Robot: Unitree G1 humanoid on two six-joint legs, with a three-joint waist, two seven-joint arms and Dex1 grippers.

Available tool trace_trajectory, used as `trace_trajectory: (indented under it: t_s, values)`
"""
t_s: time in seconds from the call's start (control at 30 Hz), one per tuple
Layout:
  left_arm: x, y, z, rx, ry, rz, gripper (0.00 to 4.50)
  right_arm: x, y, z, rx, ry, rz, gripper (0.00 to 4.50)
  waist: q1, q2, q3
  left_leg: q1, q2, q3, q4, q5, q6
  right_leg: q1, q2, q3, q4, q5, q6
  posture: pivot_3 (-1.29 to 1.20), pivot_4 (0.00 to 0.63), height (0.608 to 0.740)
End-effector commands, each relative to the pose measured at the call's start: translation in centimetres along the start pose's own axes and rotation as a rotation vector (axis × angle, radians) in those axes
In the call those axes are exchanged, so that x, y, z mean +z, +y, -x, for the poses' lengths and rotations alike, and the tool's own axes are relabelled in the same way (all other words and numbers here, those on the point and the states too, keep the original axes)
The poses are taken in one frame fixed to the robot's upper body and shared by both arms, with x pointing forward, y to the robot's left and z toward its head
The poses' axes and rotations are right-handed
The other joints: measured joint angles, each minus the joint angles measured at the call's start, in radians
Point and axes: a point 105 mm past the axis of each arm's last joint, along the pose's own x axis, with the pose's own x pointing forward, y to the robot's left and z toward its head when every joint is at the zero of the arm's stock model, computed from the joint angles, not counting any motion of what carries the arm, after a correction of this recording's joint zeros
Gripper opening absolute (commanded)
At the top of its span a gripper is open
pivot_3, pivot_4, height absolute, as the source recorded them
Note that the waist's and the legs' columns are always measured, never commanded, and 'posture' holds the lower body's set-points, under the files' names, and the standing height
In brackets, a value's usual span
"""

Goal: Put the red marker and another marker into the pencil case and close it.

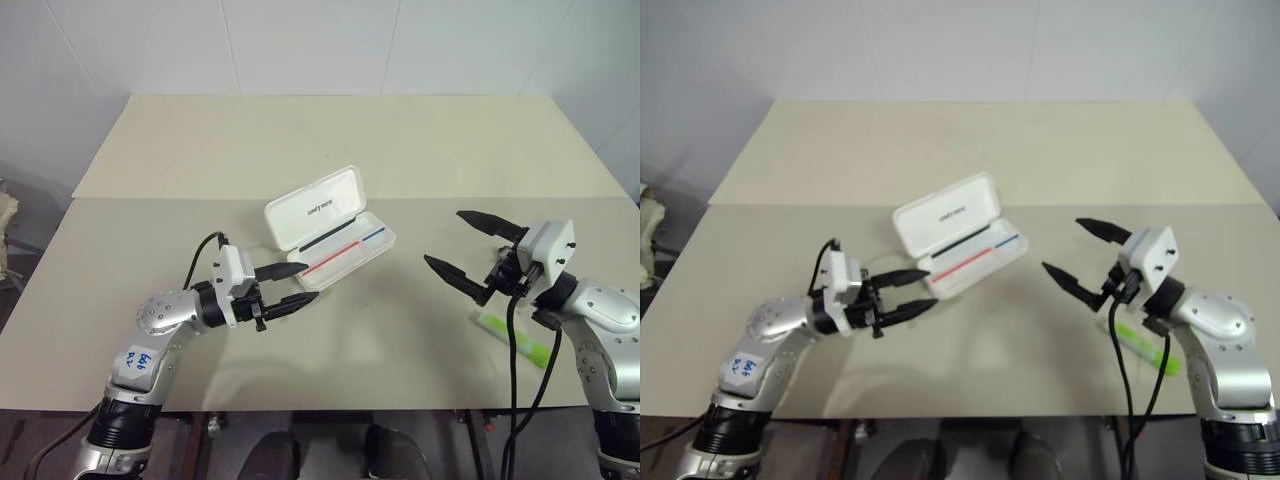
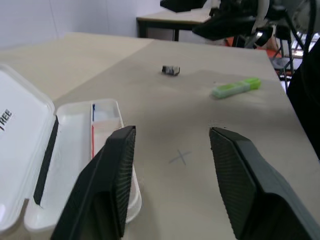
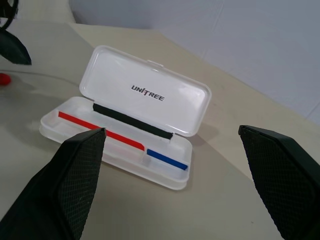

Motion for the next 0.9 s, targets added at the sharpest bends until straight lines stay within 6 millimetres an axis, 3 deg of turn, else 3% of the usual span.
trace_trajectory:
  t_s: [0.03,0.27,0.47,0.77,0.9]
  values:
    - [-0.1,0.6,-0.6,-0.002,0.026,-0.034,2.53,2.1,0.7,-0.8,0.011,-0.066,0.033,4.50,-0.001,0.000,0.000,0.000,0.000,0.000,0.000,0.000,0.000,0.000,0.000,0.000,0.000,0.000,0.000,0.00,0.150,0.740]
    - [-1.9,1.6,-3.1,0.008,0.117,0.014,2.53,2.7,1.2,-0.9,-0.003,-0.097,0.025,4.50,0.002,-0.002,0.001,-0.001,0.000,0.001,0.001,0.000,0.000,-0.001,0.000,0.001,0.000,0.000,0.000,0.00,0.150,0.740]
    - [-3.5,1.1,-4.9,-0.063,0.184,0.043,2.53,3.2,1.4,-0.8,-0.018,-0.117,0.029,4.50,0.000,-0.002,0.001,-0.001,0.000,0.002,0.000,0.000,0.000,-0.002,0.001,0.001,0.000,0.000,0.000,0.00,0.150,0.740]
    - [-3.6,1.5,-5.7,-0.071,0.233,0.047,2.53,3.5,2.1,-0.2,-0.016,-0.114,0.025,4.50,0.001,-0.003,0.002,0.000,0.000,0.003,0.000,0.000,0.000,-0.002,0.001,0.002,0.001,0.000,0.000,0.00,0.150,0.740]
    - [-4.2,1.4,-5.9,-0.072,0.296,0.048,2.53,3.3,2.6,0.4,0.062,-0.069,0.012,4.50,0.000,-0.004,0.002,0.000,0.000,0.006,0.000,0.000,0.000,-0.002,0.001,0.004,0.001,0.000,0.001,0.00,0.150,0.740]
